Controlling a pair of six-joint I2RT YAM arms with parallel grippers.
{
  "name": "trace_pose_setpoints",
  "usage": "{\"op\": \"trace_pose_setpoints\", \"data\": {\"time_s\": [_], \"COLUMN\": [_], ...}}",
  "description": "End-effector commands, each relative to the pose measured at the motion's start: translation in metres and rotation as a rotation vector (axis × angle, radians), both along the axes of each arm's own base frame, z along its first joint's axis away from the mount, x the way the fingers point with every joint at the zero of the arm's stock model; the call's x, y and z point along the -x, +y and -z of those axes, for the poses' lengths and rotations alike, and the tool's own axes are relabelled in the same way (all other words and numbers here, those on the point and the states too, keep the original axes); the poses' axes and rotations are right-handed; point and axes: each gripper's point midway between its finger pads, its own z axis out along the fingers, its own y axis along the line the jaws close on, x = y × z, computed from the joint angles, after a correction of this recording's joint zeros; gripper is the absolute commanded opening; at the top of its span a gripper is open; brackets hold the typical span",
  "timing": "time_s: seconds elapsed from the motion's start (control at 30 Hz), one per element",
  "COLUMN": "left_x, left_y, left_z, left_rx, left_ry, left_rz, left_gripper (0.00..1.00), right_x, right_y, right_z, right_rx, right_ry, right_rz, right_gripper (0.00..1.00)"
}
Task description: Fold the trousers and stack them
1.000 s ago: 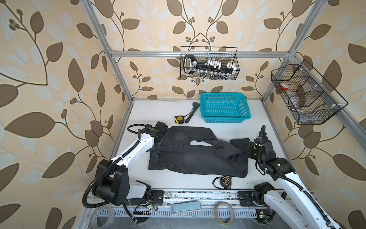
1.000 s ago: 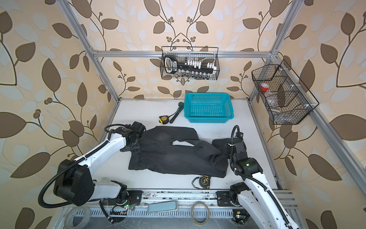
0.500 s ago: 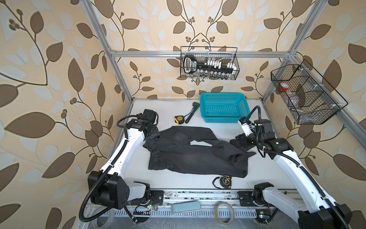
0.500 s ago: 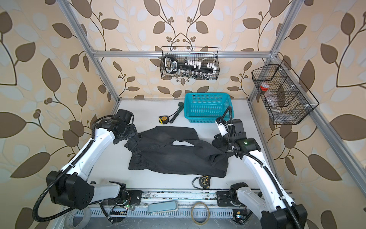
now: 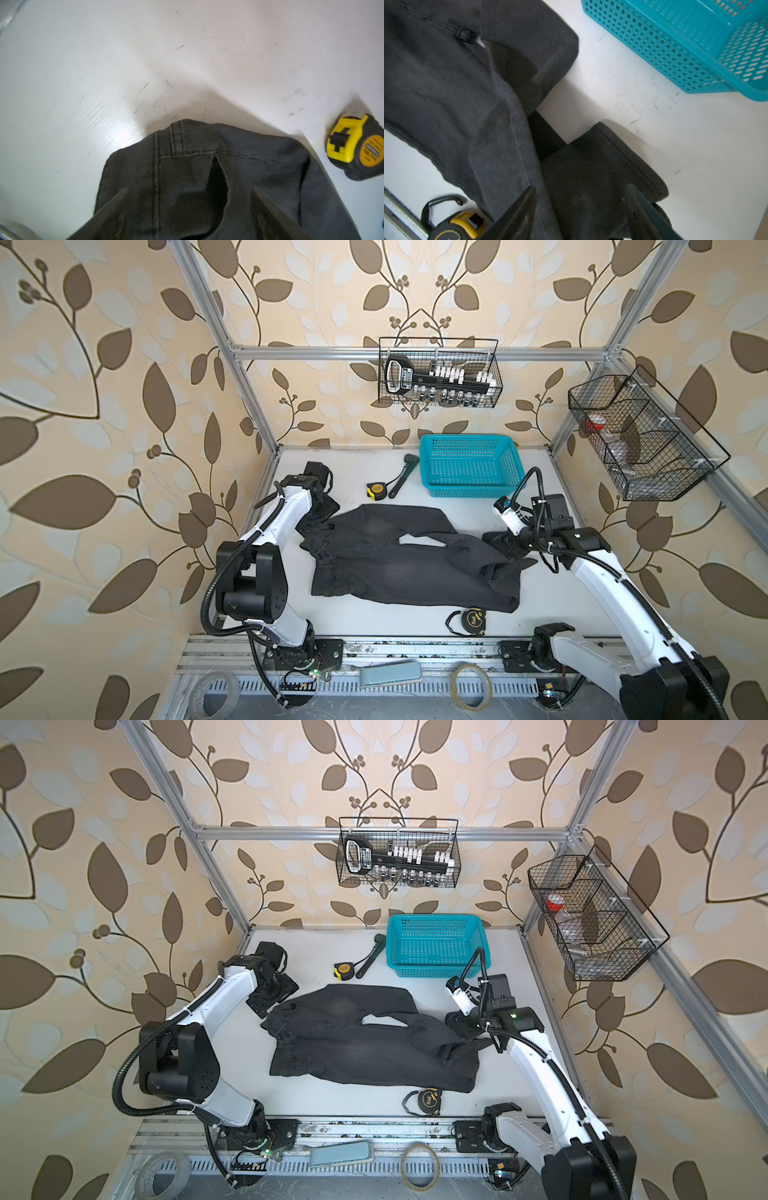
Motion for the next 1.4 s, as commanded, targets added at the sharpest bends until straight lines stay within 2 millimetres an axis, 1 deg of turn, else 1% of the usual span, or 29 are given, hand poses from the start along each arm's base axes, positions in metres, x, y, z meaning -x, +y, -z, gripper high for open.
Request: {"op": "trace_pose_setpoints", "data": {"time_s": [0.0, 0.07, 0.13, 0.17, 0.27, 0.3, 0.33, 0.37, 0.43, 0.5, 0.53, 0.6, 0.63, 0.77, 0.83, 0.9, 0.93, 1.03, 1.17, 1.27, 1.37], "left_x": [0.001, 0.005, 0.007, 0.009, 0.016, 0.018, 0.02, 0.023, 0.029, 0.031, 0.03, 0.028, 0.026, 0.017, 0.013, 0.007, 0.003, 0.0, -0.004, -0.009, -0.015], "left_y": [-0.004, -0.004, -0.002, 0.0, 0.005, 0.007, 0.009, 0.011, 0.016, 0.02, 0.022, 0.027, 0.029, 0.039, 0.041, 0.038, 0.035, 0.034, 0.021, 0.019, 0.02], "left_z": [0.017, 0.029, 0.037, 0.042, 0.055, 0.058, 0.061, 0.065, 0.069, 0.068, 0.065, 0.054, 0.046, 0.011, 0.0, -0.003, -0.003, 0.007, 0.031, 0.043, 0.052], "left_rx": [0.062, 0.064, 0.053, 0.048, 0.046, 0.042, 0.034, 0.028, 0.023, 0.019, 0.013, -0.004, -0.015, -0.052, -0.048, -0.02, -0.006, -0.007, 0.066, 0.081, 0.077], "left_ry": [0.023, 0.053, 0.067, 0.077, 0.109, 0.115, 0.122, 0.13, 0.145, 0.144, 0.137, 0.121, 0.105, 0.033, 0.011, -0.002, -0.003, 0.053, 0.111, 0.127, 0.136], "left_rz": [-0.09, -0.103, -0.108, -0.111, -0.113, -0.116, -0.113, -0.116, -0.123, -0.128, -0.131, -0.14, -0.144, -0.213, -0.254, -0.279, -0.278, -0.277, -0.269, -0.285, -0.302], "left_gripper": [0.89, 0.9, 0.9, 0.9, 0.9, 0.9, 0.9, 0.9, 0.9, 0.9, 0.9, 0.9, 0.9, 0.91, 0.91, 0.9, 0.9, 0.9, 0.9, 0.9, 0.9], "right_x": [0.028, 0.037, 0.04, 0.036, 0.015, 0.007, 0.005, 0.002, 0.003, 0.004, 0.004, 0.003, 0.003, 0.007, 0.009, 0.01, 0.012, 0.016, 0.018, 0.017, 0.018], "right_y": [0.007, 0.008, 0.001, -0.001, -0.001, -0.003, -0.002, -0.004, -0.005, -0.004, -0.003, -0.002, -0.002, 0.0, 0.0, 0.0, -0.002, -0.003, -0.005, -0.007, -0.009], "right_z": [0.016, 0.025, 0.039, 0.042, 0.042, 0.043, 0.045, 0.05, 0.055, 0.053, 0.05, 0.04, 0.036, 0.017, 0.004, -0.007, -0.011, -0.018, -0.024, -0.031, -0.032], "right_rx": [0.034, 0.08, 0.185, 0.227, 0.242, 0.25, 0.256, 0.279, 0.293, 0.277, 0.262, 0.216, 0.197, 0.159, 0.131, 0.108, 0.106, 0.103, 0.107, 0.115, 0.122], "right_ry": [0.055, 0.092, 0.138, 0.141, 0.105, 0.094, 0.102, 0.111, 0.131, 0.124, 0.115, 0.096, 0.086, 0.023, -0.022, -0.067, -0.083, -0.097, -0.12, -0.148, -0.148], "right_rz": [-0.153, -0.217, -0.254, -0.256, -0.223, -0.207, -0.206, -0.201, -0.195, -0.178, -0.16, -0.126, -0.113, -0.075, -0.055, -0.033, -0.022, -0.012, 0.001, 0.011, 0.01], "right_gripper": [0.68, 0.67, 0.67, 0.67, 0.66, 0.63, 0.6, 0.53, 0.41, 0.31, 0.24, 0.01, 0.0, 0.0, 0.0, 0.0, 0.0, 0.0, 0.0, 0.0, 0.0]}}
